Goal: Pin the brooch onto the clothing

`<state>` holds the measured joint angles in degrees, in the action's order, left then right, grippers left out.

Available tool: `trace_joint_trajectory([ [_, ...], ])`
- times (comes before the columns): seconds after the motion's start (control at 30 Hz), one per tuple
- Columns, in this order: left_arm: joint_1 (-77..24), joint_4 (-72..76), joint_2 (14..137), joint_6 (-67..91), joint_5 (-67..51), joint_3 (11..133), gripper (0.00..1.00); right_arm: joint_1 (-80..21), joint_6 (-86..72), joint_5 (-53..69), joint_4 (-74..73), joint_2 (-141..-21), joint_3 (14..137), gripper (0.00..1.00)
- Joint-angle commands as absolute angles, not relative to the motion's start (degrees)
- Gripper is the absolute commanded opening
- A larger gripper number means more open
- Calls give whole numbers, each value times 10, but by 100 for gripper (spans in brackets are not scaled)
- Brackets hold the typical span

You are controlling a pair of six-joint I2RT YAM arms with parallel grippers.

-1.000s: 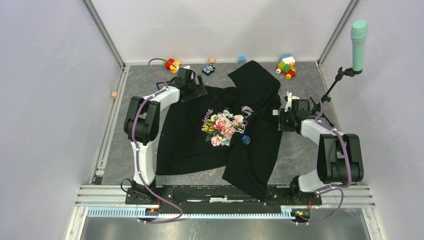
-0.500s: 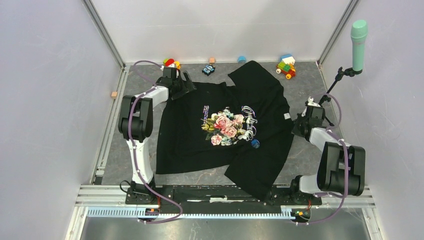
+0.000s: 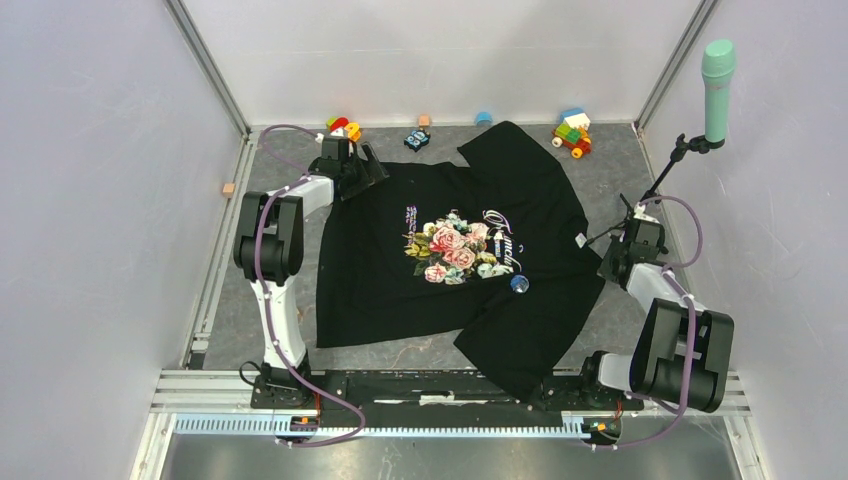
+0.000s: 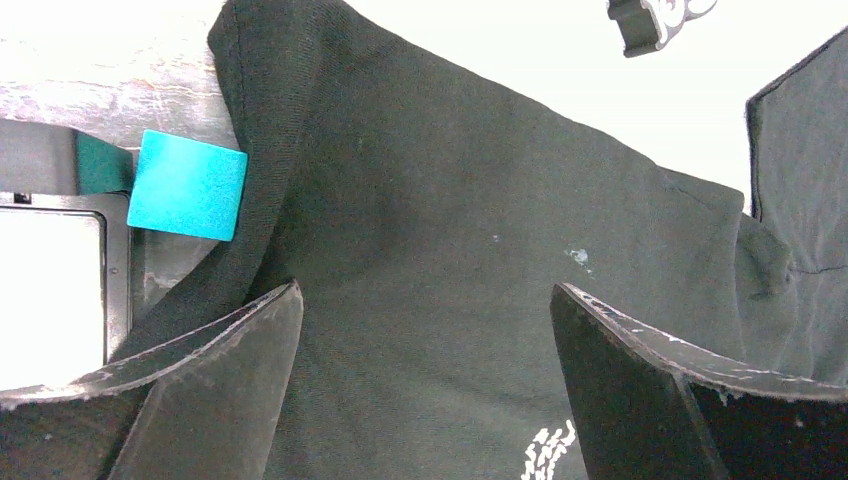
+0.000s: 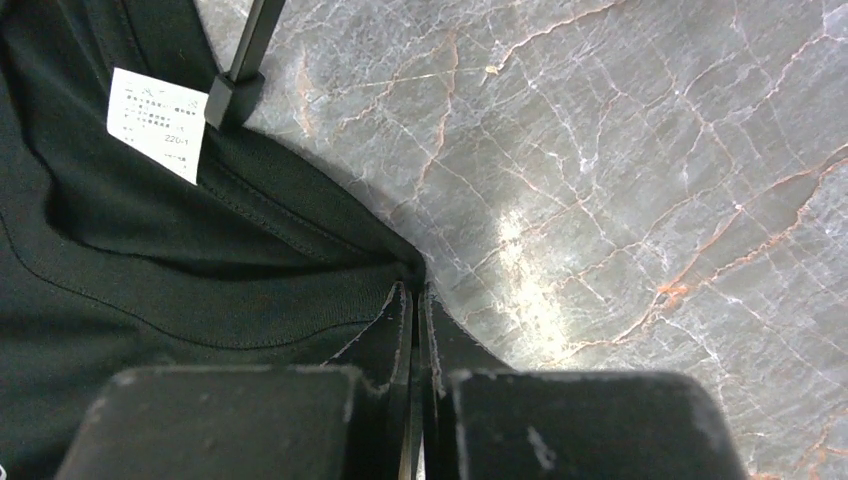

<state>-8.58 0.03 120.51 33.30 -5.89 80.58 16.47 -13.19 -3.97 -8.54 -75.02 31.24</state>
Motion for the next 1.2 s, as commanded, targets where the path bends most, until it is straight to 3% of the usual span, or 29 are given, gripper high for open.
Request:
trace_joint_trajectory([
  [0.0, -80, -31, 1194, 339, -60, 811, 100, 172, -103, -36, -125, -727, 339, 7],
  [0.1, -86, -43, 1186, 331, -88, 838, 100, 172, -90, 24, -134, -704, 350, 30],
  [0.27, -105, -75, 1143, 296, -106, 872, 100, 150, -66, 90, -157, -658, 368, 51],
  [0.5, -178, -84, 1018, 259, -106, 806, 100, 45, -72, 125, -185, -629, 391, 54],
  [0.87, -299, 16, 843, 330, -133, 509, 100, -225, -199, 129, -152, -544, 283, 57],
  [1.0, -298, 4, 825, 327, -136, 471, 100, -372, -278, 82, -123, -525, 240, 55],
  [1.17, -282, 18, 819, 339, -140, 440, 100, -527, -344, -62, -112, -574, 249, 53],
])
